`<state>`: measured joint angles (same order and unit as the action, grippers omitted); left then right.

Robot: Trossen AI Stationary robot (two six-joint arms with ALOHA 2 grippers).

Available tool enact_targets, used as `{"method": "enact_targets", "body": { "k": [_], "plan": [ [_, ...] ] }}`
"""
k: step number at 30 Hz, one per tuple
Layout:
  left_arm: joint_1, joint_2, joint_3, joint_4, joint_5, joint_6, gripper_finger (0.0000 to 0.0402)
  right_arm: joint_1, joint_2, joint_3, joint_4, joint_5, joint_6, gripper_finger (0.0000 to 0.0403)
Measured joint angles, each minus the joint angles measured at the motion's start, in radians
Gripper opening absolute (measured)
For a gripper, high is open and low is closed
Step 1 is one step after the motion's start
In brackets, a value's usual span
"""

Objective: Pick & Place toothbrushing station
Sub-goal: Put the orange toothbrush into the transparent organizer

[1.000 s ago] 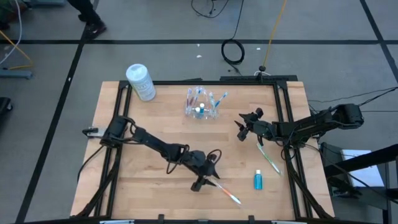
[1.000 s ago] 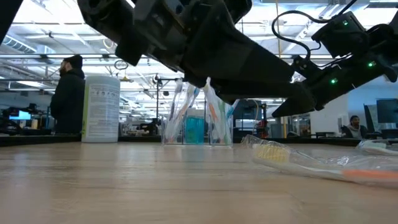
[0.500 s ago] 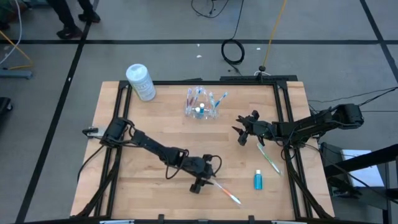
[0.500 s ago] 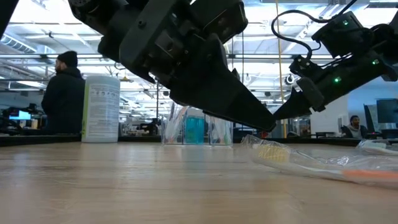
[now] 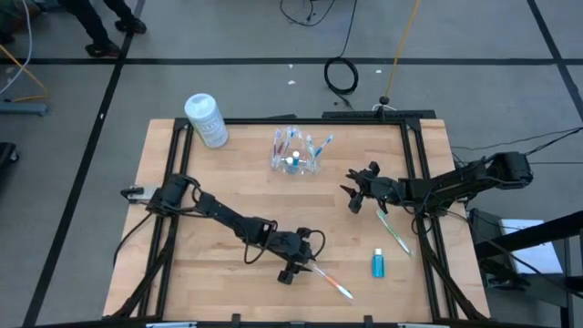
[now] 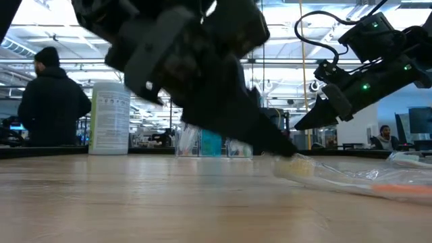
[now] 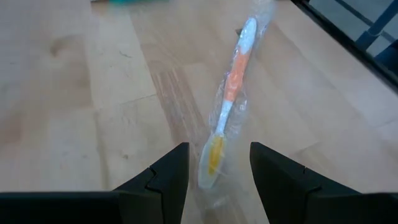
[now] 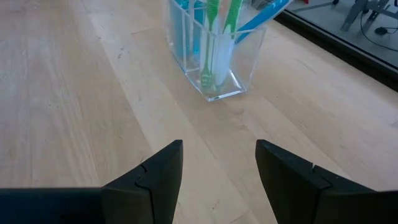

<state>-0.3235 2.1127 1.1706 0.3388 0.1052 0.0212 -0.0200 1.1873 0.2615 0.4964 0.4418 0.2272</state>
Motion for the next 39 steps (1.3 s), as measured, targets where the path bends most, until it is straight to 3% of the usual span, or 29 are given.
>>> {"method": "enact_targets", "body": {
  "k": [4,22,33,39],
  "plan": [
    [0.001,0.053,0.0,0.037,0.005,0.029,0.0175,0.0,0.0,0.0,-0.007,0.0,0.0,0.0196],
    [0.014,0.052,0.0,0.004,0.013,0.052,0.0173,0.001,0.0,0.0,-0.017,-0.001,0.048,0.0196],
    [0.033,0.052,0.0,0.002,0.028,0.045,0.0079,0.001,0.0,0.0,-0.023,-0.002,0.049,0.0196],
    [0.04,0.052,0.0,0.003,0.035,0.048,0.005,0.001,0.0,0.0,-0.024,-0.002,0.049,0.0196]
  ]
}}
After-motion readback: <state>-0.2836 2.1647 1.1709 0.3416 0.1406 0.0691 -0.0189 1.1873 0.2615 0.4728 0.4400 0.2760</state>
